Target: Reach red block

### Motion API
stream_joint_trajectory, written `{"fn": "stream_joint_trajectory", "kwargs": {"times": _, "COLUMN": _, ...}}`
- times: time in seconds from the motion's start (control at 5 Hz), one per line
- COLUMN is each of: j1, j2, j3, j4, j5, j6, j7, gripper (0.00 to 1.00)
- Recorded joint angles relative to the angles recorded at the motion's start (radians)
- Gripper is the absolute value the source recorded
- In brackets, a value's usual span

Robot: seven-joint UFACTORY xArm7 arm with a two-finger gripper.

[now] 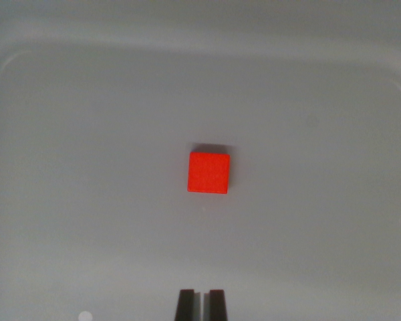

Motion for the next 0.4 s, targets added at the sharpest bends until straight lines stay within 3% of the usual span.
{"fn": "stream_joint_trajectory", "kwargs": {"times": 0.4, "j1": -0.0008, "j2": 0.012, "j3": -0.001, "j4": -0.010, "j5": 0.0011, "j6": -0.021, "j7": -0.001, "gripper": 0.00}}
